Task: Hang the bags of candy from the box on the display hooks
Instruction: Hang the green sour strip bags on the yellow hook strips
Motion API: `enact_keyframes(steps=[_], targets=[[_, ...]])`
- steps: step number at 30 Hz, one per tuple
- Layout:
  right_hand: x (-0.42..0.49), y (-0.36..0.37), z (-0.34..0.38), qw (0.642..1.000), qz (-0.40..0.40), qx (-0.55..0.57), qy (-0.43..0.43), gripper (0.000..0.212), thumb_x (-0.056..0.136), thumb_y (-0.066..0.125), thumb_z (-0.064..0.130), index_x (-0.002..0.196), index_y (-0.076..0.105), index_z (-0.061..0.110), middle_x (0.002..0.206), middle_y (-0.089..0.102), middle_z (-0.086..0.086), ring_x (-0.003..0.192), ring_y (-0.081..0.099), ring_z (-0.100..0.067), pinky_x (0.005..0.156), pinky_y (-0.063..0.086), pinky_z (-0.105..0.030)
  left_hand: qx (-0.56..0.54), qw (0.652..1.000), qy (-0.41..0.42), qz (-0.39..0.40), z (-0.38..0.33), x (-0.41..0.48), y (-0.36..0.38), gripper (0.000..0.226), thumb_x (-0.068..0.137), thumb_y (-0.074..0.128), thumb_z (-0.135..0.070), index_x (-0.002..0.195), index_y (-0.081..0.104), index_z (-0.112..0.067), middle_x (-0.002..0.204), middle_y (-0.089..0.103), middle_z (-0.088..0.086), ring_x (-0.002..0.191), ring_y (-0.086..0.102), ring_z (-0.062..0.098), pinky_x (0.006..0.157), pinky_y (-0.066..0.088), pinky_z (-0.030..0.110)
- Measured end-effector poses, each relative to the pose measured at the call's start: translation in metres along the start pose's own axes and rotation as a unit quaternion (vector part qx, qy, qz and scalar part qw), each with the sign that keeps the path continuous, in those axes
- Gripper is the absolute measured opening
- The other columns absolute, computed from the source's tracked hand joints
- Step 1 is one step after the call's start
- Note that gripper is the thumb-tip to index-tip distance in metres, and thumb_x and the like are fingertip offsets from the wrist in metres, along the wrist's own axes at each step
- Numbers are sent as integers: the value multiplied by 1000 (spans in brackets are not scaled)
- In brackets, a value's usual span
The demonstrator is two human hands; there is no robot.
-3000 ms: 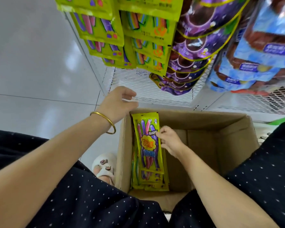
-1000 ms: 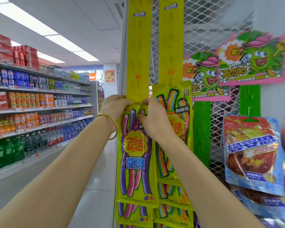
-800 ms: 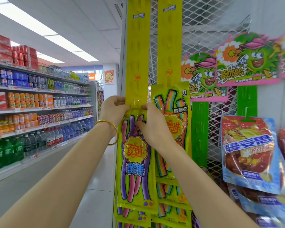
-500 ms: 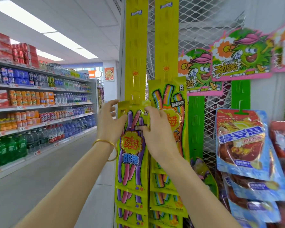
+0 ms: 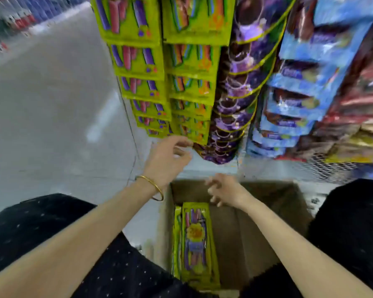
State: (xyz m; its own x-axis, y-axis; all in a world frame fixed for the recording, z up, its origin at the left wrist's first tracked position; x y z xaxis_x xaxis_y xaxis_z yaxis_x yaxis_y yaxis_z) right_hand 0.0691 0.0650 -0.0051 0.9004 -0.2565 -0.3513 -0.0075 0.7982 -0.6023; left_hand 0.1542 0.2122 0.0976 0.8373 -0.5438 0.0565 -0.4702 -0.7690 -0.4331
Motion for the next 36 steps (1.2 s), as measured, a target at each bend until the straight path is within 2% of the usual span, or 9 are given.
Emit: enact_keyframes(steps=[4, 6, 8, 10, 18, 28, 31, 34, 36], targets=[[6, 78, -92, 975, 62, 134, 168, 20, 90, 54, 6, 107, 48, 15, 85, 52, -4, 72, 55, -20, 56, 45, -31, 1, 995, -89, 43, 43, -1, 15, 20, 84, 60, 0, 93, 57, -18, 99, 57, -1, 78, 59, 14, 67, 49, 17], [5, 107, -116, 958, 85, 154, 225, 37, 90, 58, 10, 123, 42, 12, 106, 55, -10, 94, 61, -29, 67, 50, -37, 1, 992, -116, 52, 51, 0, 15, 20, 84, 60, -1, 91, 57, -20, 101, 57, 0, 74, 57, 12, 61, 50, 17], [6, 128, -130, 952, 94, 140, 255, 55, 89, 60, 12, 137, 33, 8, 130, 50, -14, 114, 54, -31, 87, 48, -38, -3, 990, -131, 56, 58, 3, 15, 21, 85, 60, -2, 88, 57, -22, 101, 58, 2, 72, 56, 12, 59, 51, 19], [8, 142, -138, 946, 102, 130, 278, 61, 89, 62, 12, 139, 29, 5, 135, 48, -14, 121, 49, -28, 97, 41, -34, -8, 988, -147, 55, 62, 6, 14, 21, 85, 60, -2, 88, 57, -22, 98, 58, -1, 71, 56, 9, 59, 51, 18], [24, 170, -149, 917, 49, 214, 334, 65, 84, 68, 15, 139, 32, 10, 138, 47, -12, 125, 46, -27, 105, 37, -41, -17, 983, -176, 50, 70, 11, 9, 19, 85, 59, -6, 93, 59, -23, 99, 59, -7, 77, 60, 11, 68, 54, 25], [33, 189, -123, 930, 79, 248, 259, 53, 90, 60, 22, 137, 41, 7, 141, 44, -8, 131, 40, -27, 106, 33, -37, -11, 982, -182, 42, 77, 12, 5, 19, 86, 60, -8, 91, 59, -26, 105, 60, -1, 85, 61, 12, 66, 54, 21], [36, 150, -115, 923, 119, 305, 204, 21, 91, 58, 18, 110, 58, 9, 118, 61, -11, 117, 54, -33, 90, 42, -42, 12, 982, -184, 47, 81, 13, 10, 20, 85, 61, -7, 100, 58, -19, 114, 57, 5, 90, 59, 15, 75, 54, 28], [32, 97, -91, 924, 150, 321, 143, 24, 93, 55, 14, 112, 55, -1, 114, 64, -17, 107, 60, -33, 94, 40, -57, 27, 977, -208, 23, 86, 16, 13, 40, 82, 65, -8, 119, 52, -10, 127, 49, 12, 108, 54, 24, 89, 45, 33], [24, 66, -68, 933, 149, 314, 97, 28, 92, 55, 13, 117, 55, 0, 117, 64, -16, 106, 62, -30, 95, 44, -52, 42, 973, -226, 20, 87, 15, 14, 54, 78, 71, -13, 126, 46, -5, 126, 49, 12, 113, 51, 25, 89, 43, 32]])
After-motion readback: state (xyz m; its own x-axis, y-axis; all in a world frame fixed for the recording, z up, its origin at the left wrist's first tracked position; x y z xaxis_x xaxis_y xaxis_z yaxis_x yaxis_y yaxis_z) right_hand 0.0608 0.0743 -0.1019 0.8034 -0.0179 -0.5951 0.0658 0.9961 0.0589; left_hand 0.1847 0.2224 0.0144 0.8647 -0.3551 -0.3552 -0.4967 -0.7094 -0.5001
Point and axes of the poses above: each hand's wrist, its own x-axis towards the middle knuckle, its own y-axis out of the palm, z = x × y, the point moved 2 cm from there along x, towards the middle knuckle
